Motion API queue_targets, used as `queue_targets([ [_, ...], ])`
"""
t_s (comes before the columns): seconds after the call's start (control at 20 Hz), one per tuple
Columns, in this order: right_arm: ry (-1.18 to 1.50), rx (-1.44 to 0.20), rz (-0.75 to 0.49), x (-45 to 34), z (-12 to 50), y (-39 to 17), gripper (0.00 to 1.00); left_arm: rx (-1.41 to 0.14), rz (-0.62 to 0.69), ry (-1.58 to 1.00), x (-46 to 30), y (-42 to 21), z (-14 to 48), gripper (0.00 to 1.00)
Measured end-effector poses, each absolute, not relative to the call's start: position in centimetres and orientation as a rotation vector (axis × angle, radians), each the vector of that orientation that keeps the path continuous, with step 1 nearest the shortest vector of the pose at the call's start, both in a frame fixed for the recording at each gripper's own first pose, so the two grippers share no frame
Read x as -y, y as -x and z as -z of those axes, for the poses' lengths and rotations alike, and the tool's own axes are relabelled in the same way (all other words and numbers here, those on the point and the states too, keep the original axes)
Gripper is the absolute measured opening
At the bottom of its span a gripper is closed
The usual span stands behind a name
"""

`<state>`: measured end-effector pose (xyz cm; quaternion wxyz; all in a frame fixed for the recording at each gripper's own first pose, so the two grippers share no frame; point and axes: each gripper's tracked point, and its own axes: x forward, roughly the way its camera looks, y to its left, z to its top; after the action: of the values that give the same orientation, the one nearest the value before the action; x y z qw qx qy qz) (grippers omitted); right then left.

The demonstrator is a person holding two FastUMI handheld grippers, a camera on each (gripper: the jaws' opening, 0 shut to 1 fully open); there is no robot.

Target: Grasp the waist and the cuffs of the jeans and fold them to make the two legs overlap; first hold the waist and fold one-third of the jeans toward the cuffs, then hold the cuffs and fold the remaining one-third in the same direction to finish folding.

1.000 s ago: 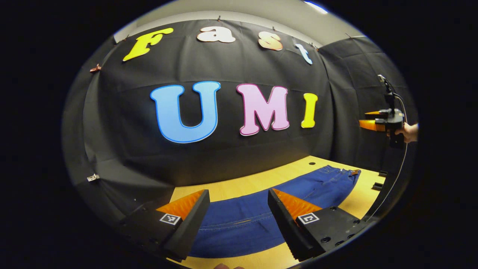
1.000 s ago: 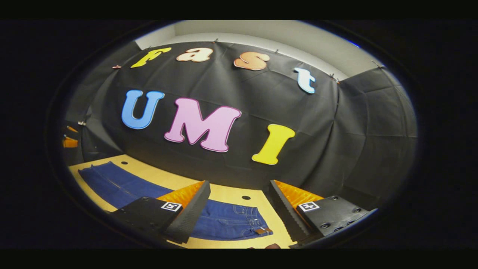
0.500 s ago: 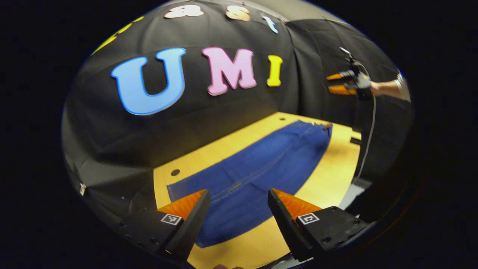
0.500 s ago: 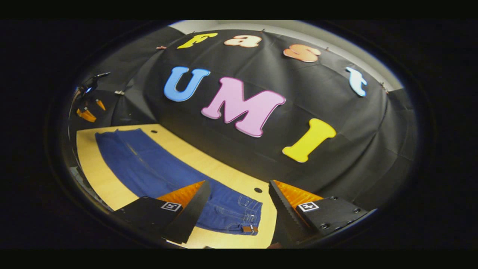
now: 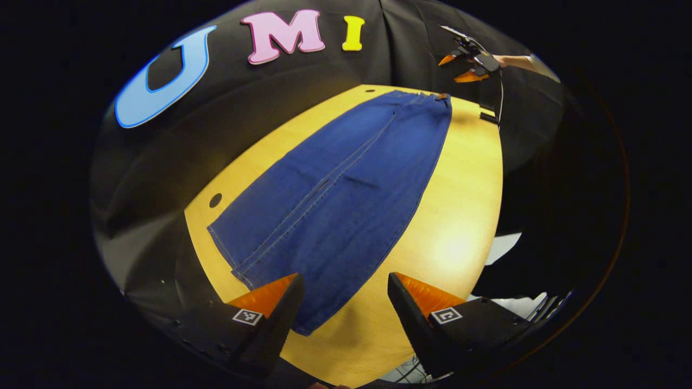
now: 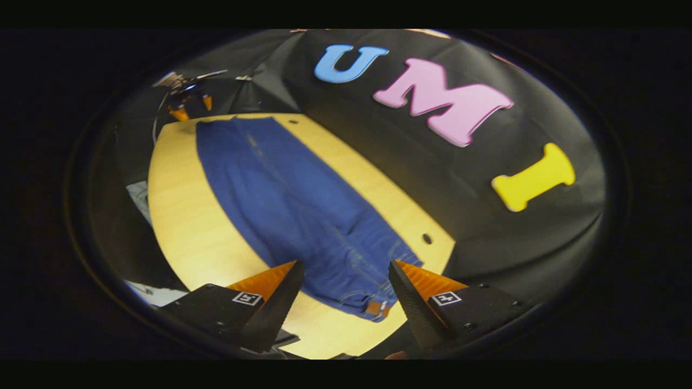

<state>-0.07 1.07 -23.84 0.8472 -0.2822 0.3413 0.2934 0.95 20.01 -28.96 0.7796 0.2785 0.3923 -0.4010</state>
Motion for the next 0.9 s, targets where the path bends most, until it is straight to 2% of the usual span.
queue_targets([
  [0.2, 0.653, -0.949, -0.756, 1.6, 31.9, 0.7, 0.97, -0.997, 0.884, -0.641, -20.4, -1.1, 32.0, 0.97],
  [0.35, 0.675, -1.081, -0.835, 1.4, 34.7, 0.6, 0.97, -1.104, 0.931, -0.707, -20.5, -1.1, 34.4, 0.98],
  [0.6, 0.672, -1.275, -0.906, 1.8, 38.3, 0.9, 0.97, -1.238, 0.885, -0.751, -20.6, -1.2, 36.3, 0.98],
  [0.65, 0.638, -1.278, -0.901, 1.9, 38.7, 0.7, 0.98, -1.259, 0.886, -0.763, -20.8, -1.2, 36.7, 0.98],
  [0.75, 0.572, -1.319, -0.864, 2.1, 38.7, 0.3, 0.94, -1.289, 0.908, -0.733, -20.7, -0.8, 37.2, 0.98],
  [0.8, 0.552, -1.325, -0.844, 2.0, 38.7, -0.3, 0.94, -1.319, 0.909, -0.72, -20.9, -0.7, 37.4, 0.93],
  [0.85, 0.536, -1.344, -0.813, 2.2, 38.7, -0.4, 0.92, -1.327, 0.903, -0.713, -21.2, -1.3, 37.5, 0.97],
  [0.9, 0.516, -1.355, -0.773, 2.3, 38.8, -0.9, 0.83, -1.326, 0.874, -0.691, -21.1, -2.0, 37.5, 0.99],
])
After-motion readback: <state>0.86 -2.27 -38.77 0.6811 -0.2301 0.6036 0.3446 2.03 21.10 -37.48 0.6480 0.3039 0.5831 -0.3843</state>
